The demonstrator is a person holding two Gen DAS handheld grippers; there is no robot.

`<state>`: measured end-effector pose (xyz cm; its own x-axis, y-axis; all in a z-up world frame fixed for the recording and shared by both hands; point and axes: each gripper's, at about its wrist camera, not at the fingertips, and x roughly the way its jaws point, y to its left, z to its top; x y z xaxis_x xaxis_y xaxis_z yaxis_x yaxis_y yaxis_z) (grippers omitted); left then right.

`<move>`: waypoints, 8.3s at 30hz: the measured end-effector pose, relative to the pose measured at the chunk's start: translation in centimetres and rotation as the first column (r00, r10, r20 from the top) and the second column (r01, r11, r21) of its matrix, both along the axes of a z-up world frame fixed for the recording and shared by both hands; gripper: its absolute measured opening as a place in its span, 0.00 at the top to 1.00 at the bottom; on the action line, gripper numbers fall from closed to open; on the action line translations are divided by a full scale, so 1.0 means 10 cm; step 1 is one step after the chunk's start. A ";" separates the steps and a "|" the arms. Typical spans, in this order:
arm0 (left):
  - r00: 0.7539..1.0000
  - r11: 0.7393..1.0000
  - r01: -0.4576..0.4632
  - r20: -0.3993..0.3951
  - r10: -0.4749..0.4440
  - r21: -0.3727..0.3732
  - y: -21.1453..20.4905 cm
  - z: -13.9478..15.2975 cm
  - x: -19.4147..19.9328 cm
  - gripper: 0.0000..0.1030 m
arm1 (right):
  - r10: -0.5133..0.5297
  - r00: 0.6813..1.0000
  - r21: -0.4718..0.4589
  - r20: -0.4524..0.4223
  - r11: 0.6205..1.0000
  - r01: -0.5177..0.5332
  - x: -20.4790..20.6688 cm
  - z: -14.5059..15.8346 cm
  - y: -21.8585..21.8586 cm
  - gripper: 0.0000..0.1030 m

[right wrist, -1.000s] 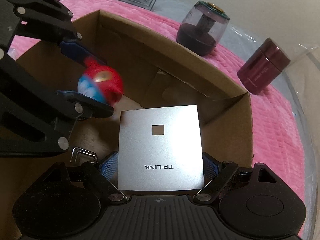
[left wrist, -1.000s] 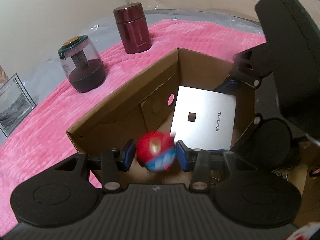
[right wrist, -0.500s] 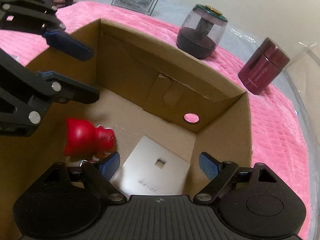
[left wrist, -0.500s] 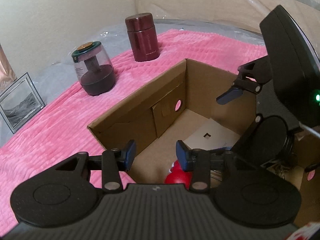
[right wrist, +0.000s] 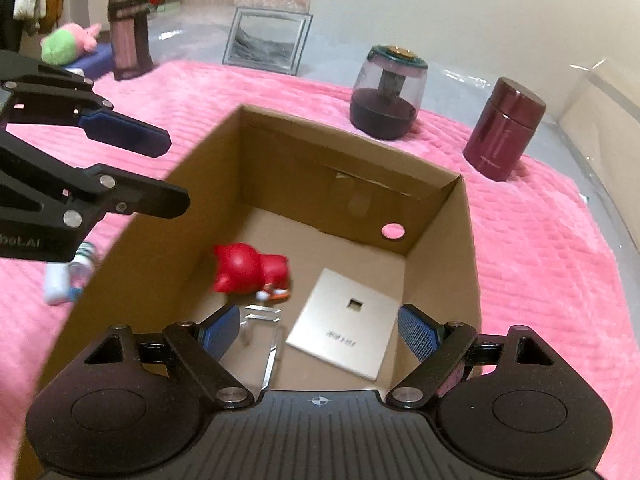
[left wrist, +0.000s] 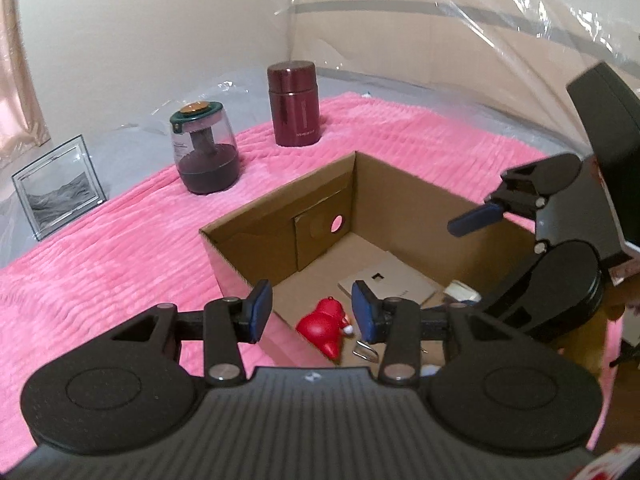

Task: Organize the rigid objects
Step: 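Withdraw both tools from the box toward the remaining items, then grasp the blue binder clip with the right tool while the left tool grasps the white remote, then carry the binder clip and white remote toward the cardboard box with both tools, then lower the white remote and binder clip into the box with both tools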

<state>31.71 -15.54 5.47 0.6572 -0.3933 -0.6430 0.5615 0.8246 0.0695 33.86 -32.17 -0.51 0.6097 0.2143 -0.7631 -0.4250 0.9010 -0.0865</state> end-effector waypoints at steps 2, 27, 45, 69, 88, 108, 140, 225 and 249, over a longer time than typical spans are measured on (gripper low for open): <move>1.000 1.000 -0.010 0.006 0.010 -0.012 0.05 0.06 -0.12 0.62 | -0.012 1.000 0.019 0.004 1.000 0.012 -0.15 0.07 0.02 0.19; 0.977 0.962 -0.202 0.029 0.210 -0.185 1.21 0.36 -1.56 0.63 | -0.083 0.987 0.313 0.139 0.949 0.036 -1.76 0.64 0.45 0.19; 0.886 0.865 -0.462 -0.052 0.462 -0.196 2.23 -0.12 -2.28 0.58 | 0.010 0.989 0.357 0.148 0.932 -0.063 -2.28 0.17 1.27 0.19; 0.864 0.850 -0.502 -0.135 0.485 -0.159 2.41 -0.79 -1.70 0.41 | 0.045 0.992 0.193 0.120 0.979 -0.067 -1.23 -0.67 1.83 0.50; 0.858 0.843 -0.507 -0.194 0.475 -0.177 2.42 -1.16 -1.31 0.31 | 0.090 0.992 0.162 0.090 0.981 -0.104 -0.58 -1.17 1.92 0.52; 0.853 0.831 -0.517 -0.206 0.480 -0.205 2.50 -1.16 -1.43 0.30 | 0.081 0.994 0.179 0.080 0.979 -0.094 -0.64 -1.15 2.04 0.65; 0.877 0.889 -0.458 -0.169 0.450 -0.007 2.08 -1.35 -1.55 0.68 | 0.051 0.998 0.295 0.035 0.954 -0.059 -1.34 -1.07 1.81 0.65; 1.000 0.995 0.018 0.016 -0.016 -0.095 -0.26 0.12 -1.42 0.68 | -0.235 0.957 0.377 0.172 0.913 0.157 -1.86 0.36 -0.73 0.65; 0.990 0.993 0.120 -0.079 -0.120 -0.010 -0.67 -0.31 -0.91 0.68 | -0.140 0.990 0.283 0.028 0.951 0.127 -1.17 0.06 -0.83 0.65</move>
<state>22.64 -22.25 2.39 0.5523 -0.4696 -0.6888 0.6598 0.7513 0.0168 22.13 -40.42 0.08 0.6816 0.3294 -0.6534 -0.3007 0.9401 0.1603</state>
